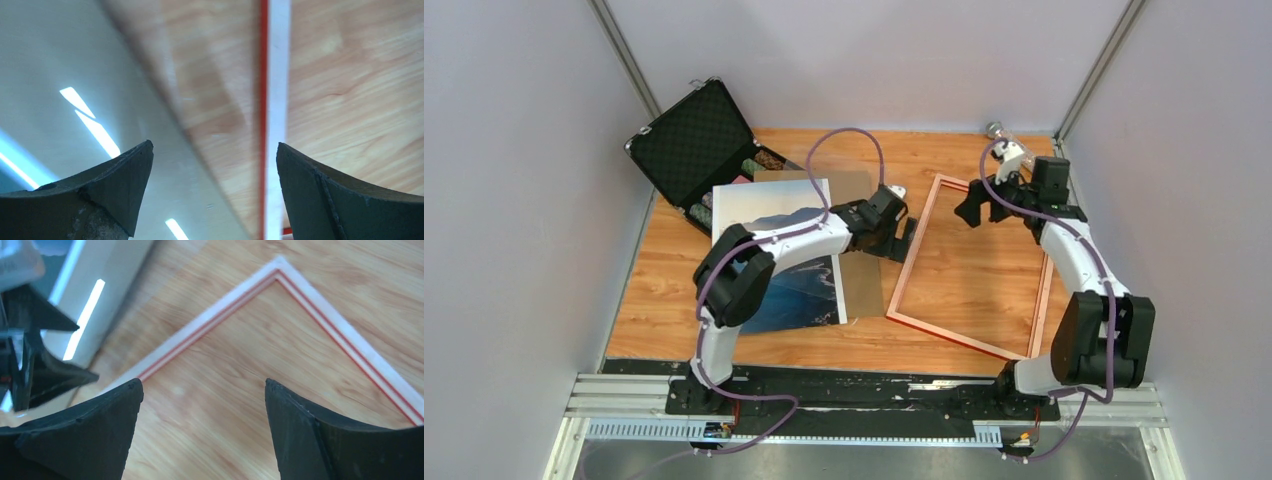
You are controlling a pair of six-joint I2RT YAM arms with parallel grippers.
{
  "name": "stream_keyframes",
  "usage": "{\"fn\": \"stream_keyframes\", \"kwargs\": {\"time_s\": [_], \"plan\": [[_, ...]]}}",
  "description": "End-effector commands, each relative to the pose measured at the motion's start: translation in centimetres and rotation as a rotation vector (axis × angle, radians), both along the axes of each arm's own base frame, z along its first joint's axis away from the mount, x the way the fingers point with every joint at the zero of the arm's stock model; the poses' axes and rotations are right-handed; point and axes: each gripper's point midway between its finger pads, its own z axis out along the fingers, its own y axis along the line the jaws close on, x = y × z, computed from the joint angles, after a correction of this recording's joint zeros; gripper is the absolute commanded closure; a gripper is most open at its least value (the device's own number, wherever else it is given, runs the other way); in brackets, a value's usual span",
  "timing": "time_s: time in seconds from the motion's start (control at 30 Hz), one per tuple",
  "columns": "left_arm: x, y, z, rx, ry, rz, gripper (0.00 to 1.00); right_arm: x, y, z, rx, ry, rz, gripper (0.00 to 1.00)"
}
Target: Put the photo into the frame
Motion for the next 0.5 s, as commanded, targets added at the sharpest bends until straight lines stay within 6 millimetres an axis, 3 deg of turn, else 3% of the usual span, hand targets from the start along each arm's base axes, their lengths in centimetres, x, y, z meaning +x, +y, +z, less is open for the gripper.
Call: {"fn": "stream_keyframes", "kwargs": {"time_s": [0.0, 0.03, 0.07, 0.1, 0.13, 0.17, 0.2, 0.27, 0.47], "plan": [[4.5, 6.8, 6.2, 0.132, -0.216, -0.009, 0.00, 0.2, 5.1, 1.2, 0.074, 0.014, 0.077, 0.10], [5.0, 7.9, 7.4, 0.152, -0.254, -0.018, 0.00, 0.4, 6.3, 1.1, 0.086, 0.028, 0.091, 0.10], [5.6, 10.0, 6.9, 0.172, -0.251, 0.005, 0.00, 0.7, 7.3, 0.9, 0.100, 0.049, 0.098, 0.10], [5.7, 11.1, 8.1, 0.164, -0.274, -0.007, 0.00, 1.0, 8.2, 0.8, 0.115, 0.068, 0.103, 0.10], [5.9, 12.7, 7.5, 0.161, -0.257, 0.002, 0.00, 1.3, 9.0, 0.6, 0.127, 0.086, 0.108, 0.10], [6.0, 13.7, 8.6, 0.151, -0.282, -0.002, 0.00, 1.7, 9.8, 0.2, 0.136, 0.106, 0.113, 0.10], [6.0, 15.1, 8.1, 0.146, -0.265, 0.000, 0.00, 2.1, 10.5, -0.2, 0.148, 0.127, 0.115, 0.10], [6.2, 17.4, 9.2, 0.136, -0.283, 0.012, 0.00, 2.8, 12.1, -1.2, 0.165, 0.168, 0.139, 0.11], [7.4, 22.5, 10.5, 0.111, -0.287, 0.063, 0.00, 4.8, 16.3, -4.0, 0.279, 0.327, 0.156, 0.15]]}}
